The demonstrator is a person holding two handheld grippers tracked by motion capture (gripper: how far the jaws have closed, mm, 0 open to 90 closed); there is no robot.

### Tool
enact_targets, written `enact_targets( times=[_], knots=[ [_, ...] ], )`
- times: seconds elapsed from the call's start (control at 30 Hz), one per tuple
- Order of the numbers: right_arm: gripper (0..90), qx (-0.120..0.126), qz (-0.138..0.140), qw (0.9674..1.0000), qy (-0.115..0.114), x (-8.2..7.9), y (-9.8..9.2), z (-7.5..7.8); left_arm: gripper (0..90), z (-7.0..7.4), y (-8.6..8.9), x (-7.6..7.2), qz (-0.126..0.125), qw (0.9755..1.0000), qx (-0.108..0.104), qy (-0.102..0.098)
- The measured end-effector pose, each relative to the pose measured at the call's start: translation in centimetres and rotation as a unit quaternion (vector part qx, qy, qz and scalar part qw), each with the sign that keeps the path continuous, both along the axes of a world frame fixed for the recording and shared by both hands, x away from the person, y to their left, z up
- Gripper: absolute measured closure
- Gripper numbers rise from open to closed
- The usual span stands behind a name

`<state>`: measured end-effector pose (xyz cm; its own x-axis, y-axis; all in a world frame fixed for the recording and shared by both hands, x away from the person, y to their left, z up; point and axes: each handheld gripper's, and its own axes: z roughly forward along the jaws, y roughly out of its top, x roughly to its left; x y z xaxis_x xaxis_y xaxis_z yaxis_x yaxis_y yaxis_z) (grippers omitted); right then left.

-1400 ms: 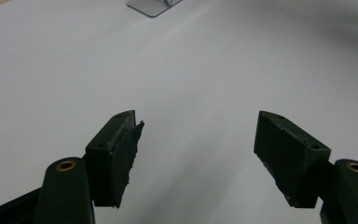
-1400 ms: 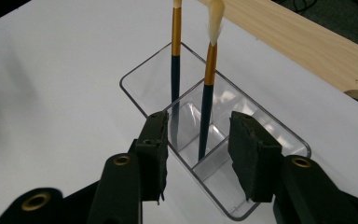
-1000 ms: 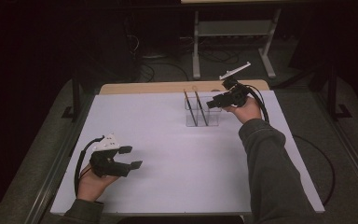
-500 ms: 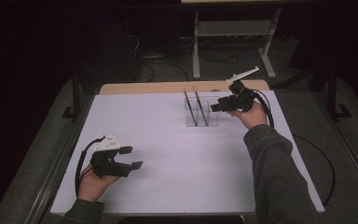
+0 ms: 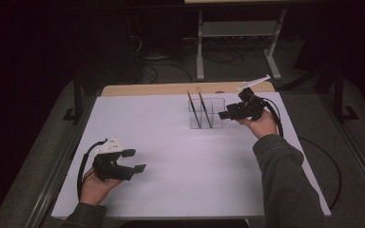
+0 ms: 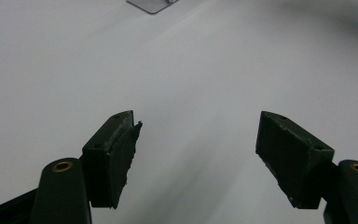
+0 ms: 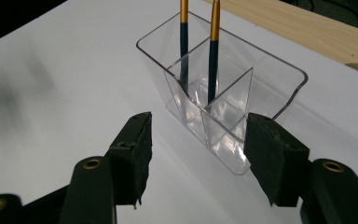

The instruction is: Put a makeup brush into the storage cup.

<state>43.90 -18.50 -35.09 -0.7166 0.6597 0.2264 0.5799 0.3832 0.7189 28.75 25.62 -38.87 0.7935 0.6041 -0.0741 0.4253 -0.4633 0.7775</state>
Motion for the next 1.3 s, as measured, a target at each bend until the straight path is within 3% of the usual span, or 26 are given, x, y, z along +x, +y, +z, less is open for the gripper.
enact_targets(
  times=[0.1, 0.3, 1.3],
  knots=[
    [38.6, 0.001, -0.001, 1.0, -0.001, -0.3, 0.0, -0.2, 27.2, 0.0, 0.1, 0.0, 0.001, 1.0, -0.008, 0.004],
    [37.2, 0.005, -0.001, 1.0, -0.001, -1.1, -0.1, -0.4, 27.0, 0.1, -0.2, -0.1, -0.002, 1.0, -0.004, 0.002],
    [34.8, 0.027, -0.01, 0.9995, -0.013, -4.0, -3.3, -1.7, 26.5, 0.0, 0.0, 0.0, 0.004, 0.9999, -0.01, -0.001]
  ],
)
